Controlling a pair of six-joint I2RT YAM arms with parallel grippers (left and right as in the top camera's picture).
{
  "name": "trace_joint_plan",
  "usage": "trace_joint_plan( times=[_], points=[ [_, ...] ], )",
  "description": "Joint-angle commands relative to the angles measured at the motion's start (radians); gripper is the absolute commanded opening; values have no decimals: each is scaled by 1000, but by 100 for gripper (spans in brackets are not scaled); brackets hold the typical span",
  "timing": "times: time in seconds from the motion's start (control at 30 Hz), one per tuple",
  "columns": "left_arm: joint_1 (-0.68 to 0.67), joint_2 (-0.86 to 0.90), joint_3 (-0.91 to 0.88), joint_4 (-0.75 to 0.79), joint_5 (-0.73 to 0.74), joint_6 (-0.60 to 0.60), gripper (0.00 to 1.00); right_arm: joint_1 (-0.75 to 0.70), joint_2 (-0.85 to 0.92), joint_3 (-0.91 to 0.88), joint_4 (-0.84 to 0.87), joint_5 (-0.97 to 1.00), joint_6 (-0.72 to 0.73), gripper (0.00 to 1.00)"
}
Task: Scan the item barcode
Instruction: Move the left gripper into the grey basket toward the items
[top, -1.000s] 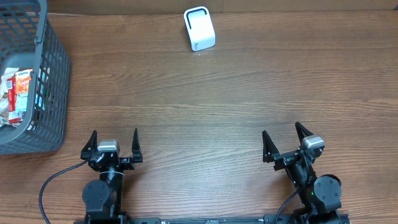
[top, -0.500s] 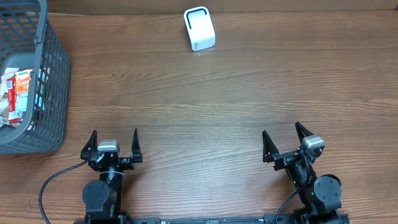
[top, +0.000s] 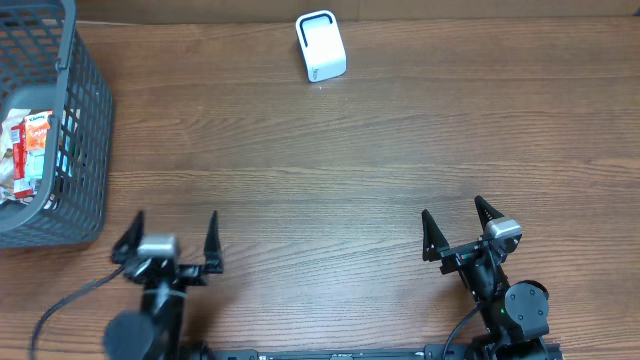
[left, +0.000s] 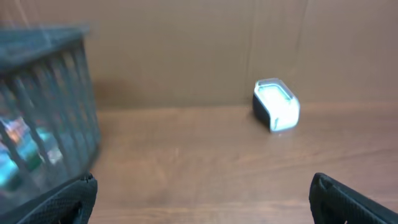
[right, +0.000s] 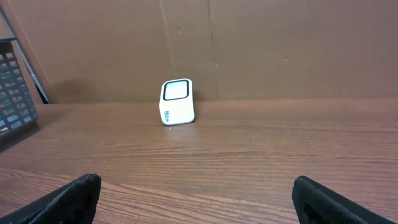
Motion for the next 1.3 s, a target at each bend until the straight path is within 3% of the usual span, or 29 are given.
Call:
trace_joint_plan(
  times=[0.0,0.2,0.37,0.77,0.93,1.27],
  points=[
    [3,-7,176,-68,17,-15,100,-6,-10,-11,2,13,0,100],
    [3,98,498,-254,14,-53,100,-6,-10,-11,2,13,0,100],
    [3,314,851,-500,78,-55,100,-6,-10,-11,2,13,0,100],
    [3,1026,1836,-1309,126,34,100,-6,-10,-11,2,13,0,100],
    [3,1184,1888,-1323,278,46,100,-6,-10,-11,2,13,0,100],
    [3,1378,1887,-1308,232,47,100,-6,-10,-11,2,13,0,100]
  ],
)
